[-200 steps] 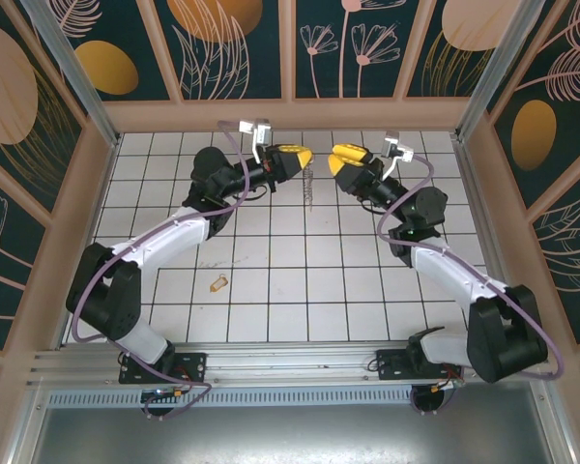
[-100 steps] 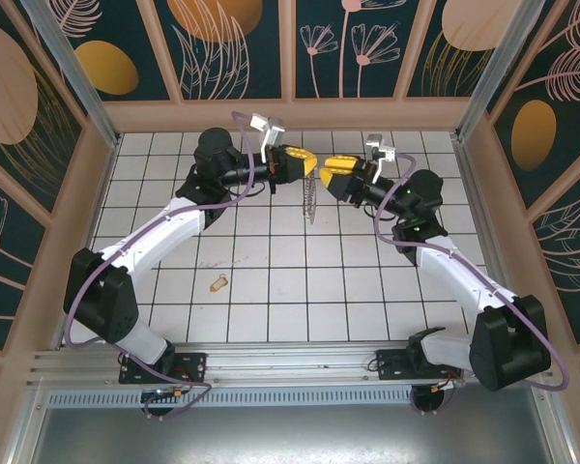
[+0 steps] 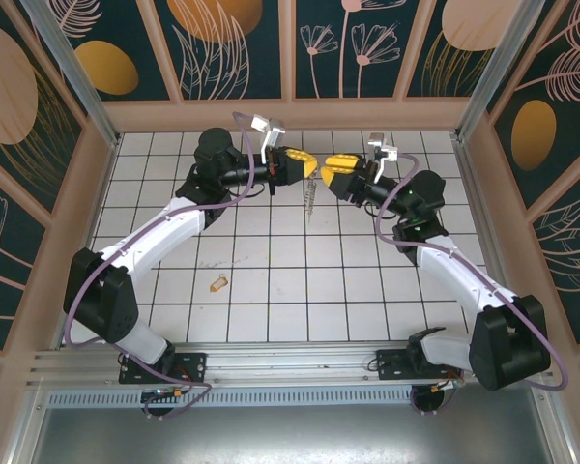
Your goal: Put the keys on the keyring
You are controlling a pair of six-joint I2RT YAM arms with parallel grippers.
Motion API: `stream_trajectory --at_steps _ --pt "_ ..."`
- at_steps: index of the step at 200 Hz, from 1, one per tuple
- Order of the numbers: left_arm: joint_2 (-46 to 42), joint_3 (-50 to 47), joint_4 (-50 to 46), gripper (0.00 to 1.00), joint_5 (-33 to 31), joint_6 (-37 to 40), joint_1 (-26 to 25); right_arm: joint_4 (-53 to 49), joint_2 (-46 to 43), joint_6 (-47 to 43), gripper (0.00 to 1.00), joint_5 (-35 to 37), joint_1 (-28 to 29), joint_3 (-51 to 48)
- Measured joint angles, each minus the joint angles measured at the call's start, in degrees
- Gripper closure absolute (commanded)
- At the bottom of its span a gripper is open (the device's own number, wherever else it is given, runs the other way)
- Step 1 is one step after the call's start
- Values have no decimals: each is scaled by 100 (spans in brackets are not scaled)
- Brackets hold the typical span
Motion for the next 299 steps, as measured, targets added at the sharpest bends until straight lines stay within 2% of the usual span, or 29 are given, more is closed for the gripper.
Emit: stream_trajectory --at_steps 73,173,233,280,299 --pt "2 0 282 100 83 -240 0 352 317 216 65 -83 0 0" --pt "-9 -79 623 100 -22 -472 0 520 348 332 65 -114 33 9" --pt "-57 -1093 2763 100 -754 -1757 0 691 -273 546 65 623 -168 -592" --pt "199 -1305 5222 100 -1132 -2944 0 1434 -234 1137 67 1165 -162 -1047" --pt "350 -1366 5766 100 -1202 -3178 0 1744 -101 1281 67 1233 -133 -1047"
